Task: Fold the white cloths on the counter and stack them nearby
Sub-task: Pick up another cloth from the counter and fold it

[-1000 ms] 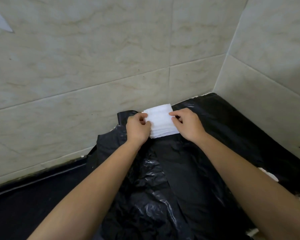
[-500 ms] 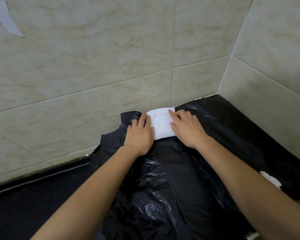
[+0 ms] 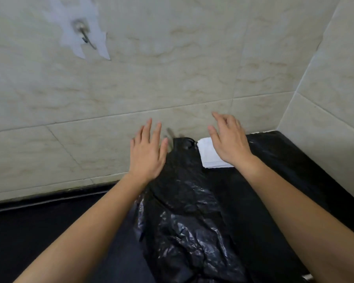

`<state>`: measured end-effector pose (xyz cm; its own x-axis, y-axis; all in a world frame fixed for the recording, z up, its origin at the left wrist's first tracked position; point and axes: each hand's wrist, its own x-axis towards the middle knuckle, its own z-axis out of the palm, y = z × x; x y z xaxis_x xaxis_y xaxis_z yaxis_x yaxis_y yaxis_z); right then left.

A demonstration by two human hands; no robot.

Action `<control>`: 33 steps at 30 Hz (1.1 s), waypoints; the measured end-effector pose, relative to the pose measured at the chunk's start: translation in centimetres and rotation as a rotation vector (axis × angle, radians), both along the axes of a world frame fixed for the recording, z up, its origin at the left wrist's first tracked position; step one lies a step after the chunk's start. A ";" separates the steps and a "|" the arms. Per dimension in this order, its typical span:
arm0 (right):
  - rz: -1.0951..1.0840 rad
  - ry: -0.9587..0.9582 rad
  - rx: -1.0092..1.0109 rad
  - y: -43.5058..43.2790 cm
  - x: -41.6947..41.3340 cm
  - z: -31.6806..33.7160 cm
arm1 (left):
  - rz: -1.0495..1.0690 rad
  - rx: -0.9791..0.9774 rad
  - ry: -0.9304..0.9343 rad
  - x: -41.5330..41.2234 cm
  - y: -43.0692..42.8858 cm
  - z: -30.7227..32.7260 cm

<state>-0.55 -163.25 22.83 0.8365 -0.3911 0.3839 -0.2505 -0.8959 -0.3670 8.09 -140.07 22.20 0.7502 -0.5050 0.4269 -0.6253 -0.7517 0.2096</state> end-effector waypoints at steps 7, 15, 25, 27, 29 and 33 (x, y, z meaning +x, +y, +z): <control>0.309 -0.103 0.003 17.4 7.1 2.9 | 0.317 0.024 -0.124 -0.9 19.4 3.6; 0.642 -0.042 -0.018 41.9 8.2 0.6 | 0.687 0.063 -0.060 -6.1 43.9 2.0; 0.826 0.122 -0.082 75.6 5.9 -2.3 | 0.878 0.216 0.107 -14.4 76.0 -0.9; 0.902 0.186 -0.140 82.3 5.2 -3.3 | 0.940 0.228 0.141 -16.1 82.1 -1.4; 0.967 0.231 -0.190 88.3 4.7 -4.1 | 1.020 0.200 0.161 -17.5 87.7 -1.9; 1.064 0.242 -0.226 97.3 5.1 -4.9 | 1.121 0.162 0.199 -18.3 96.5 -3.0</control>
